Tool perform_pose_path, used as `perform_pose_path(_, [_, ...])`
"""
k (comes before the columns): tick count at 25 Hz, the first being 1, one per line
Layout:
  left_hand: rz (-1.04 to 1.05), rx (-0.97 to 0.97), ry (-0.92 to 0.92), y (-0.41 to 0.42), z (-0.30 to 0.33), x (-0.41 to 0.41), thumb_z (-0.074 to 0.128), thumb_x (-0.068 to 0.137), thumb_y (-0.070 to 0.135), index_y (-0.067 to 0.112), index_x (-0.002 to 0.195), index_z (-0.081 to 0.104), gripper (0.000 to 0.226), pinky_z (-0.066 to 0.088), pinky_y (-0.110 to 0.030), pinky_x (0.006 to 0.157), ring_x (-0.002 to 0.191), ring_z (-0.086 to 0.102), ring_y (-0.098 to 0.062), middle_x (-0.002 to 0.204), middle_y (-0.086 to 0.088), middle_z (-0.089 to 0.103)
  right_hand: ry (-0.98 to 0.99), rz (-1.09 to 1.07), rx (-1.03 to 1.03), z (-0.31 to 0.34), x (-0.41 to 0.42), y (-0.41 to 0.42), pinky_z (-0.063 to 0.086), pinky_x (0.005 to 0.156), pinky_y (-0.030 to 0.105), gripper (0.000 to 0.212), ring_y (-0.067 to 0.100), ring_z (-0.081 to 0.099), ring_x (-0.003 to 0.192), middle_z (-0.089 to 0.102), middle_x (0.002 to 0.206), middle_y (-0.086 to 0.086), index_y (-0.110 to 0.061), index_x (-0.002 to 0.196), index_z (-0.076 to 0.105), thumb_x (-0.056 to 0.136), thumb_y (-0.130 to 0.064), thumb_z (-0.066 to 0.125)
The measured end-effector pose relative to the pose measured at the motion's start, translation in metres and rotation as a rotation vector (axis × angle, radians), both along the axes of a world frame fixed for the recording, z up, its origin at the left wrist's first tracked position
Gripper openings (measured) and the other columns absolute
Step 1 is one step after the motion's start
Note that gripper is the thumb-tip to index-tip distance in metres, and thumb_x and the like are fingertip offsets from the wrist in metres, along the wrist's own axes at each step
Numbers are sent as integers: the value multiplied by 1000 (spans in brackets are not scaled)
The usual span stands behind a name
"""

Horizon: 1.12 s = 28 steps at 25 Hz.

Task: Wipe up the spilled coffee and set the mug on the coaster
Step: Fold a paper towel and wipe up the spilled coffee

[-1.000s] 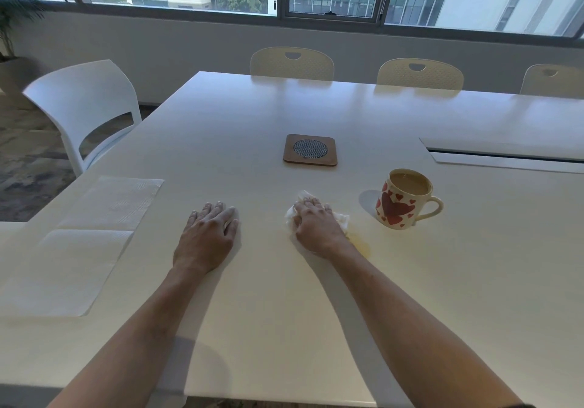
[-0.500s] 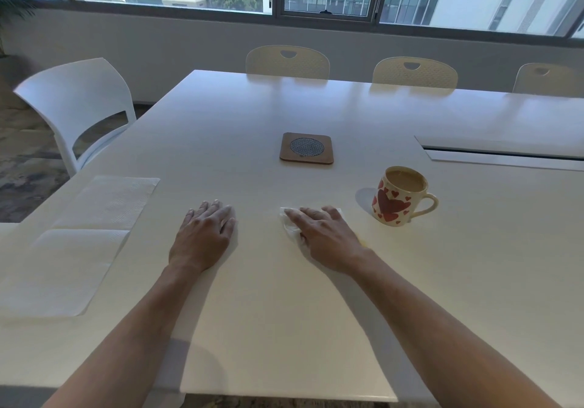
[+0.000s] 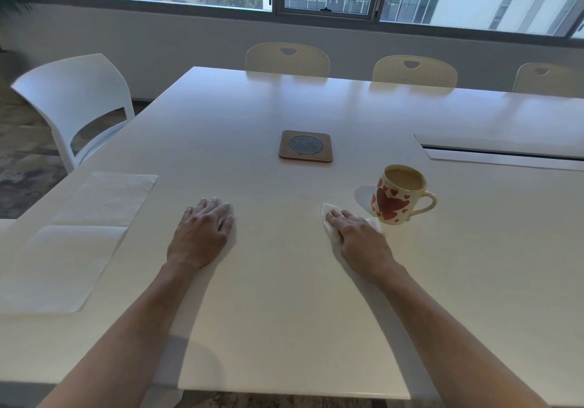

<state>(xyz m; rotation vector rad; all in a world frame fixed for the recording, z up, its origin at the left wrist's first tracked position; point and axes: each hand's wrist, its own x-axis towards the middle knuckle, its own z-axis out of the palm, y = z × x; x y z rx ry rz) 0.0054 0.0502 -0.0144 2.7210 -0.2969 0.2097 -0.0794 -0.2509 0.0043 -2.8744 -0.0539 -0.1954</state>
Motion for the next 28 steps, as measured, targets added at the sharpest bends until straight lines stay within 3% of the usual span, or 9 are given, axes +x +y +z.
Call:
perform_pose_path(4, [3, -2, -13, -1, -1, 0, 44, 98, 37, 25, 137, 52, 41, 14, -37, 119, 145, 28, -19, 154, -2, 39, -1, -64, 75, -9, -14, 13, 15, 120, 35, 50, 19, 29, 146, 42, 153, 4, -14, 147, 41, 98, -6, 39])
perform_pose_path(9, [10, -1, -12, -2, -1, 0, 44, 98, 37, 24, 136, 53, 41, 13, -37, 120, 146, 28, -19, 154, -2, 39, -31, -73, 163, -8, -32, 36, 12, 120, 31, 52, 18, 28, 146, 41, 154, 7, -13, 147, 41, 97, -1, 38])
perform_pose_path(12, [11, 0, -8, -3, 0, 1, 44, 98, 37, 24, 137, 52, 42, 13, -37, 120, 146, 27, -19, 154, -2, 39, -43, -25, 305, -3, -43, 53, 24, 116, 28, 51, 19, 41, 138, 50, 147, 6, -16, 141, 51, 95, 1, 41])
perform_pose_path(14, [13, 1, -7, -2, 0, 1, 43, 98, 37, 25, 137, 52, 42, 13, -37, 120, 146, 27, -19, 154, -2, 38, -15, 9, 436, 3, -49, 63, 41, 101, 28, 49, 19, 58, 118, 65, 130, 3, -25, 134, 58, 93, -2, 43])
perform_pose_path(17, [11, -1, -7, -1, 0, 1, 43, 98, 37, 25, 138, 52, 42, 13, -36, 120, 146, 27, -19, 154, -2, 38, 47, -3, 782, 15, -47, 67, 54, 84, 33, 45, 18, 68, 92, 73, 102, -2, -30, 120, 67, 92, -2, 45])
perform_pose_path(20, [8, -4, -4, -1, 0, 0, 44, 98, 36, 24, 138, 52, 42, 13, -36, 120, 146, 27, -19, 154, -2, 38, 19, -119, 1302, 24, -41, 48, 56, 79, 41, 57, 29, 69, 92, 71, 100, 11, -21, 109, 70, 81, 17, 38])
perform_pose_path(23, [12, -6, -7, 0, 0, 0, 44, 98, 36, 23, 138, 52, 42, 13, -36, 120, 146, 27, -19, 154, -2, 39, -77, -260, 1647, 29, -34, 16, 57, 81, 47, 64, 36, 63, 98, 61, 114, 21, -16, 109, 68, 77, 25, 31])
perform_pose_path(25, [13, -4, -13, -1, -1, 0, 45, 98, 36, 23, 138, 52, 43, 14, -36, 120, 146, 28, -19, 154, -2, 39, -172, -362, 1655, 29, -34, -4, 55, 88, 54, 63, 39, 61, 108, 57, 125, 18, -24, 108, 67, 81, 23, 34])
perform_pose_path(28, [13, -3, -22, -1, -1, 0, 45, 98, 36, 22, 137, 53, 42, 14, -37, 119, 145, 29, -19, 153, -3, 40, -223, -439, 1352, 25, -41, -26, 59, 82, 39, 57, 29, 63, 110, 65, 119, 7, -27, 109, 68, 84, 15, 40])
